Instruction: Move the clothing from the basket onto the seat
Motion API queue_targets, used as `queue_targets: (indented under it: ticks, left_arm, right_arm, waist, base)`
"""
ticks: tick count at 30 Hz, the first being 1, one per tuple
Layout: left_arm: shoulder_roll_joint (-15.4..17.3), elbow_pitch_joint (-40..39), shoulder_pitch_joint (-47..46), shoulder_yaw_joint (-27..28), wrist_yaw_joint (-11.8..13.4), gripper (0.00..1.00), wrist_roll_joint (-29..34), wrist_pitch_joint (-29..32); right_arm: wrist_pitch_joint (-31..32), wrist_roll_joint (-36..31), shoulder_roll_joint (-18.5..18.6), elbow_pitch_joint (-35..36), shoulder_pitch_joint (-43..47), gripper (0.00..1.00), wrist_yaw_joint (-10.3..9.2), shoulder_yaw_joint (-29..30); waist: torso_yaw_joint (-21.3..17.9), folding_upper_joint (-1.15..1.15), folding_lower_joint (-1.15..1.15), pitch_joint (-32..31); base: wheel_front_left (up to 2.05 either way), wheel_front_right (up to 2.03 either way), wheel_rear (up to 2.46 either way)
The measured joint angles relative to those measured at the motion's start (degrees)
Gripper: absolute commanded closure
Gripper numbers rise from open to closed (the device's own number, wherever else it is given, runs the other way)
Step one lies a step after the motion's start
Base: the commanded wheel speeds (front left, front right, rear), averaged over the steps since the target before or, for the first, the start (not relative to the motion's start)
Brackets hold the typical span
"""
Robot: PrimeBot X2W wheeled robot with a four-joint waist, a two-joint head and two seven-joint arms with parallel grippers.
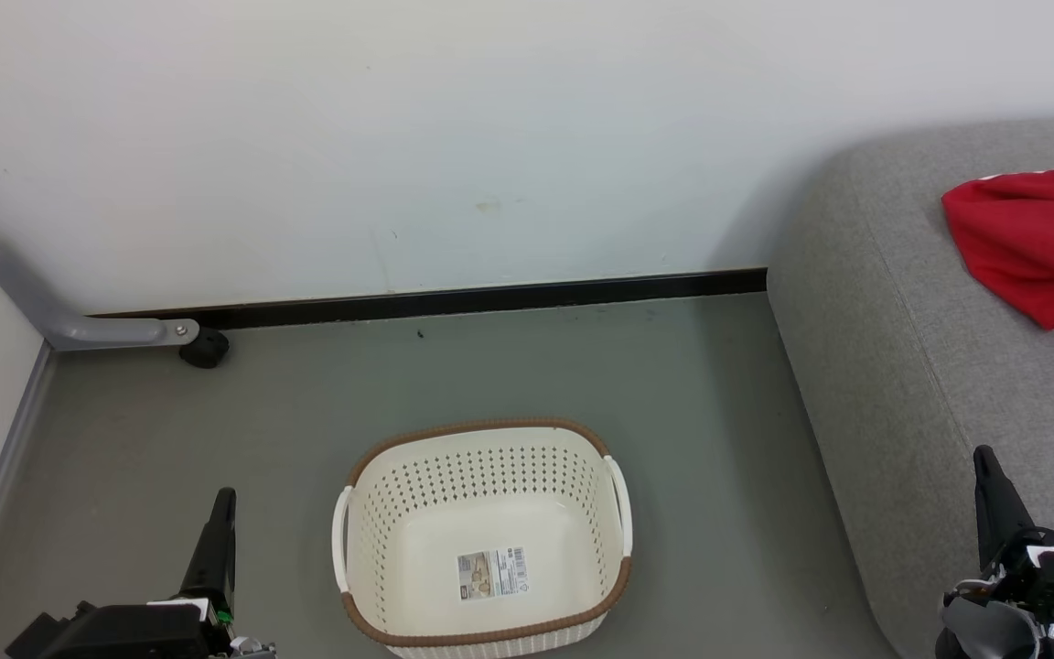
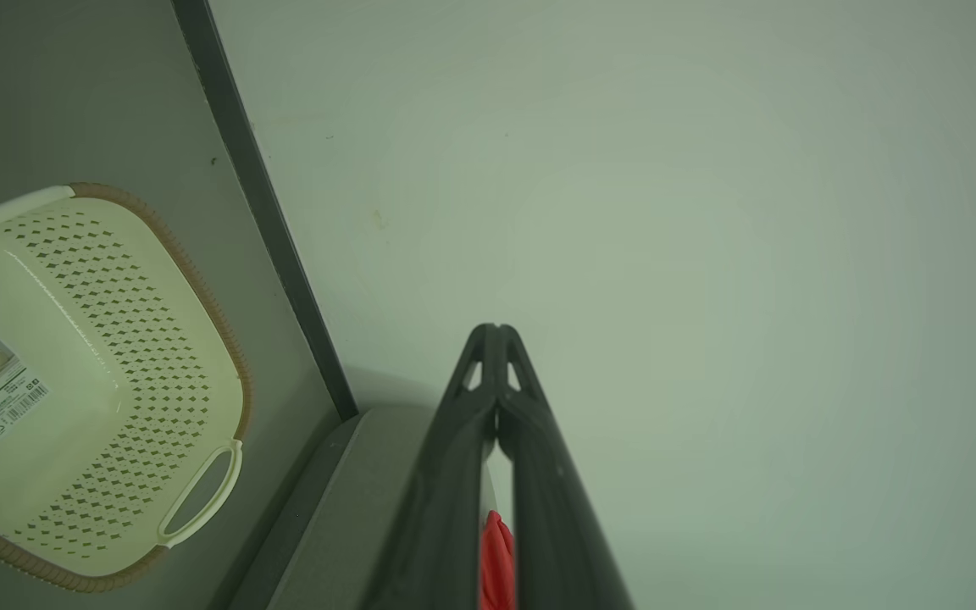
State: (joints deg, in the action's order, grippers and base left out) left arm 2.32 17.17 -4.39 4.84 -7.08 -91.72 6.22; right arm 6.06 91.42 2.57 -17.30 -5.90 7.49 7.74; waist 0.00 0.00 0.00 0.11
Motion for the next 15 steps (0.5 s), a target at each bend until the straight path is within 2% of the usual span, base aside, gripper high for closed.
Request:
queue_targets:
  ticks: [15]
  left_arm:
    - [-0.01,0.00,-0.01,0.01,0.00,1.00,0.00,0.00]
  right_arm:
    - [0.00,0.00,-0.01,0.01,0.01,1.00,0.00,0.00]
  waist:
    - [0.00,0.00,0.00,0.00]
  base:
    - [0.00,0.00,0.00]
